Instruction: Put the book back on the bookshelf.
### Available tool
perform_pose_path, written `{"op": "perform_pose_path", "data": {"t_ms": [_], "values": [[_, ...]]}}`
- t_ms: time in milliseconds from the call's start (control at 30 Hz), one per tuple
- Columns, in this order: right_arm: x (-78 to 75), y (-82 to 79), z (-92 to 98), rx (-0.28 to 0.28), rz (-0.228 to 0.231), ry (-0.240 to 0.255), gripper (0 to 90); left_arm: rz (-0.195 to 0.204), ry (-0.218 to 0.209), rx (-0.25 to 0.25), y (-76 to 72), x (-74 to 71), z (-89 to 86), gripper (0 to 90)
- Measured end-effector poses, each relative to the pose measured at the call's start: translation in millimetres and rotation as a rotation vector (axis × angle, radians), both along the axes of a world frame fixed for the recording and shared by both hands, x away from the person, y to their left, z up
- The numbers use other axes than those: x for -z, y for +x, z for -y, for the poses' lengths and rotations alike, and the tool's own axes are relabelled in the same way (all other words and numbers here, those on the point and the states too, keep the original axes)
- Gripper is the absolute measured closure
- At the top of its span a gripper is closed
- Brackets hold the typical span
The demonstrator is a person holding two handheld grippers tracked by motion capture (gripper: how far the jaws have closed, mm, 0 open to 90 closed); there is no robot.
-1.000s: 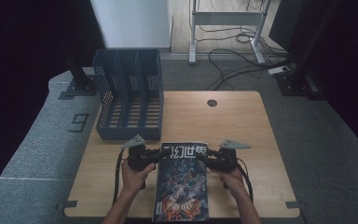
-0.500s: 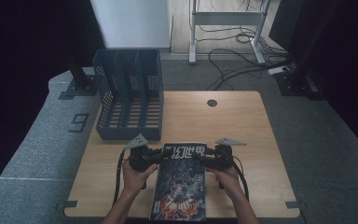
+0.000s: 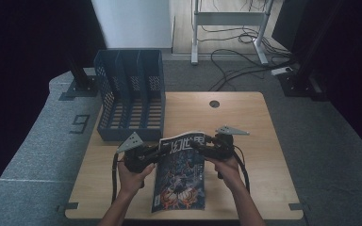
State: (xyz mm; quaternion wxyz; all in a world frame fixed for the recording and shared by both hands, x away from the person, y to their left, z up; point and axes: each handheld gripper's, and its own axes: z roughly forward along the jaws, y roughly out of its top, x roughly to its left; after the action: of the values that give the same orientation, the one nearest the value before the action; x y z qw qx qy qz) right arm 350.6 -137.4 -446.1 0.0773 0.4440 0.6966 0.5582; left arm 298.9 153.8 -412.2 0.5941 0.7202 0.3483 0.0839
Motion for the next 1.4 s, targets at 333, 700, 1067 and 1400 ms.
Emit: {"op": "perform_pose_path", "data": {"t_ms": [333, 700, 1067, 1400], "values": [[37.6, -3.5, 10.0, 0.017, -0.037, 0.040, 22.5, -0.001, 0.002, 0.012, 0.6, 1.3, 5.1, 82.4], [37.6, 1.0, -1.2, -0.045, -0.028, 0.089, 17.0, -0.006, 0.009, 0.027, 0.6, 1.9, 8.3, 82.4], [17.0, 1.4, -3.3, -0.059, 0.028, 0.066, 19.6, -0.001, -0.008, 0.039, -2.3, -1.6, 3.3, 82.2], [7.8, 0.7, -8.8, -0.030, 0.081, 0.044, 16.9, 0.048, -0.011, 0.022, -9.8, -3.7, -0.2, 82.3]]}}
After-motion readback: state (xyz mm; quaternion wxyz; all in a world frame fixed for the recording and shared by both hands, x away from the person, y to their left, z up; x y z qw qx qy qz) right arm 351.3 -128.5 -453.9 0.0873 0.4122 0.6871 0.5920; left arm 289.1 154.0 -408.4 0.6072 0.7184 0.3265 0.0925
